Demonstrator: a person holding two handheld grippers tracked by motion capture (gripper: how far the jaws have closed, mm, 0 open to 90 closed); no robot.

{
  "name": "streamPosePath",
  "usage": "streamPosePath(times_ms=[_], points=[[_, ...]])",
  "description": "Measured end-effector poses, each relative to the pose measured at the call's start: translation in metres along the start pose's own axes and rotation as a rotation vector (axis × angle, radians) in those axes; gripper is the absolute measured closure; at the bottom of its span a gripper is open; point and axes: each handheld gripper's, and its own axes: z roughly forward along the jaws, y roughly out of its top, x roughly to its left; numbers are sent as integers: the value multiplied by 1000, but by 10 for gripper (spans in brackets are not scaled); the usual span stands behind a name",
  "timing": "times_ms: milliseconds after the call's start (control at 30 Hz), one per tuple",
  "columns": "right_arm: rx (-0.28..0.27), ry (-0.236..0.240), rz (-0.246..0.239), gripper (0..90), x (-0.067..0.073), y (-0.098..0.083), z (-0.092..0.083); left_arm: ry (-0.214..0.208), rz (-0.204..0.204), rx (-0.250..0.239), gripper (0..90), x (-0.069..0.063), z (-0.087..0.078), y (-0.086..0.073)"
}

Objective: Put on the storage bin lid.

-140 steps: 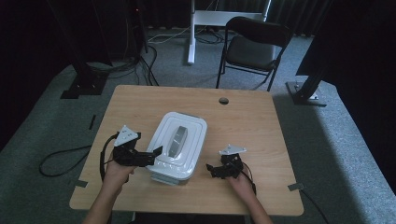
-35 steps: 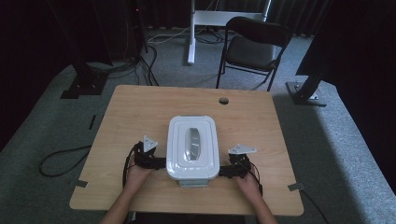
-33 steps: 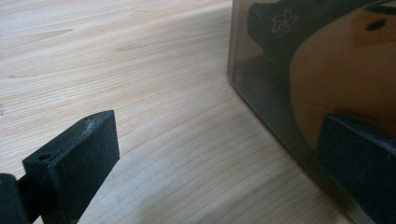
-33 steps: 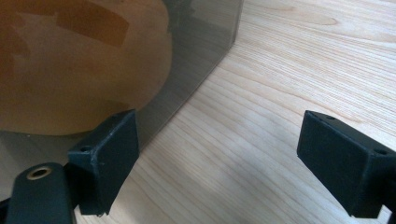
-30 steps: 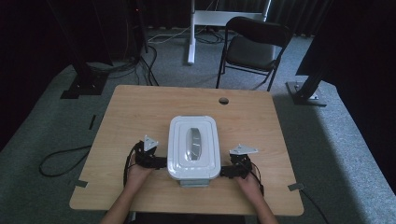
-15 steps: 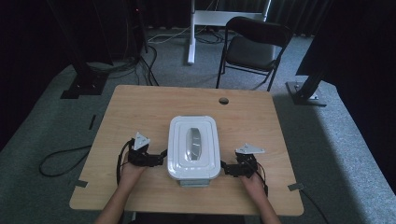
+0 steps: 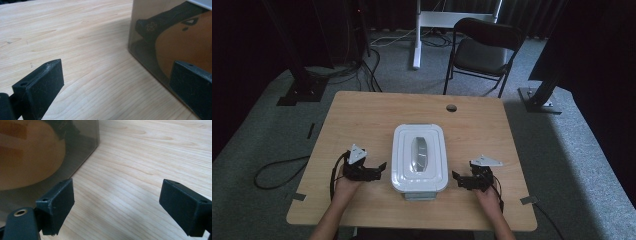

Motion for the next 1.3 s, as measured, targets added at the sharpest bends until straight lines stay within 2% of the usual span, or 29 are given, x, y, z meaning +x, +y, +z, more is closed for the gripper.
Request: streamPosePath(times_ms=[33,167,367,600,800,967,1067,1133,1300], points=[[-6,-10,1,119,-2,-1,-2,-3,-2,3,3,5,-4,-2],[-7,-23,0,119,-4,-2,-5,7,8,12,3,8,-8,-5],[-20,-46,17,120,-12,-8,-13,21,-6,21,3,15,-16,-10],[-26,-80,44,120,-20,-14,-21,24,-16,7,3,21,-25,-13],[-33,-91,56,120,-25,-18,-27,42,-34,17,3,28,-31,-20],[-28,-124,47,120,-29,-23,-31,51,-43,23,3,33,-36,-26],[-38,-122,68,120,-32,-28,-34,56,-59,30,3,37,-38,-28],[-36,-151,69,120,-32,-29,-34,63,-67,33,4,39,-40,-29],[-40,-168,74,120,-35,-32,-38,74,-75,43,3,43,-43,-32]])
